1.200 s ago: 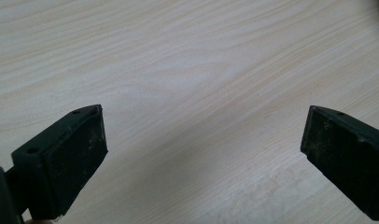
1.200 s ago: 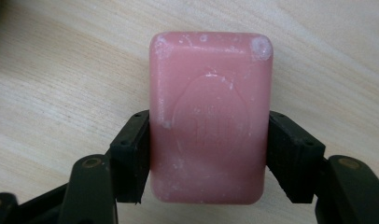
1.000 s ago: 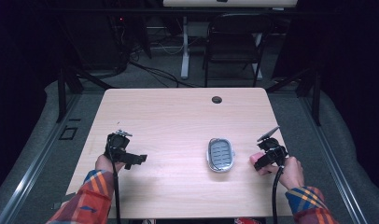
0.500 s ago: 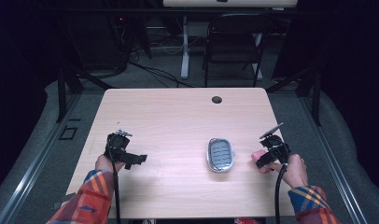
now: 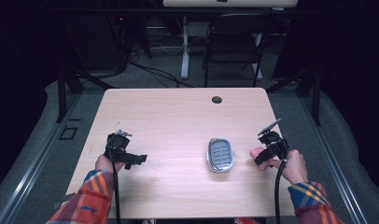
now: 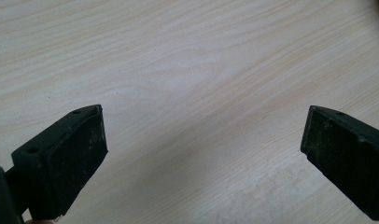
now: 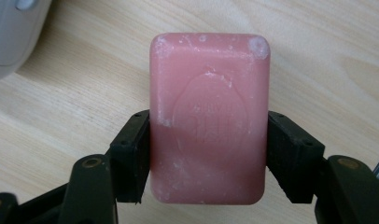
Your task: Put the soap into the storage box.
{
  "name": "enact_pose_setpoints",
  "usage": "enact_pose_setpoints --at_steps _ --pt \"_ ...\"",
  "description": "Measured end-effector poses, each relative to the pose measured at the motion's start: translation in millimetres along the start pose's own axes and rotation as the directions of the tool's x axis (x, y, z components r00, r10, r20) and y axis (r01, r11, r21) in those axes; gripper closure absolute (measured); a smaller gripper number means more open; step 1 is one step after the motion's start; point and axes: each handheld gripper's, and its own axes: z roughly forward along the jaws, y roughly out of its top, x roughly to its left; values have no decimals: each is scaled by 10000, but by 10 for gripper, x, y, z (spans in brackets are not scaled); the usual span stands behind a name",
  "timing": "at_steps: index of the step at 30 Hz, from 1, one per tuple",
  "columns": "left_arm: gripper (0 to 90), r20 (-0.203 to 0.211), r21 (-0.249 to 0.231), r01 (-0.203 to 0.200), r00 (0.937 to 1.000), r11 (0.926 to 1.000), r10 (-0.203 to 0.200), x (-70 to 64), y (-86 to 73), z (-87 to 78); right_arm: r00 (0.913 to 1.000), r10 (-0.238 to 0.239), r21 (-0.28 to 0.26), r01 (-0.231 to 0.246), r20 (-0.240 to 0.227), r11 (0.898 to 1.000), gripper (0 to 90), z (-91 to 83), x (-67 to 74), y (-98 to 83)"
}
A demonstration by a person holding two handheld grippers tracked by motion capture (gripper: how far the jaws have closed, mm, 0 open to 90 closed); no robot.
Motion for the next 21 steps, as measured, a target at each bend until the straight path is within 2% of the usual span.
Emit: enact_pose_setpoints --at_steps 4,5,6,8,11,12,14,17,20,21 --pt "2 -19 -25 -38 10000 10000 38 -5 -2 2 9999 146 -355 -146 -18 9993 371 -37 30 26" --pt "2 -5 -5 -41 10000 10000 41 -6 -1 1 10000 -81 -199 81 -20 9998 371 -59 22 40" --pt "2 -8 -3 -45 10000 10000 45 -8 -1 1 10000 -74 -202 74 11 9998 371 -75 32 46" --pt "2 -2 15 -36 10000 10000 36 -11 -2 1 9999 83 -474 -88 -106 9988 372 -83 53 51" --pt "2 -6 19 -32 10000 10000 32 -10 -2 2 9998 -184 -246 183 -30 9995 372 -137 60 89" --pt "3 3 15 -38 10000 10000 38 -11 -2 3 10000 -52 -484 51 -23 9988 372 -135 76 90" --pt "2 5 25 -37 10000 10000 37 -8 -3 4 9997 -255 -310 254 -34 9992 372 -171 80 116" --pt "2 15 26 -42 10000 10000 42 -7 -4 4 9999 -150 -543 149 -18 9984 372 -180 107 130" --pt "3 20 10 -34 10000 10000 34 -9 -4 4 9998 -197 -538 195 -21 9984 372 -183 116 144" --pt "2 31 18 -53 10000 10000 53 -8 -3 5 9993 -354 -356 351 -69 9987 372 -191 117 165"
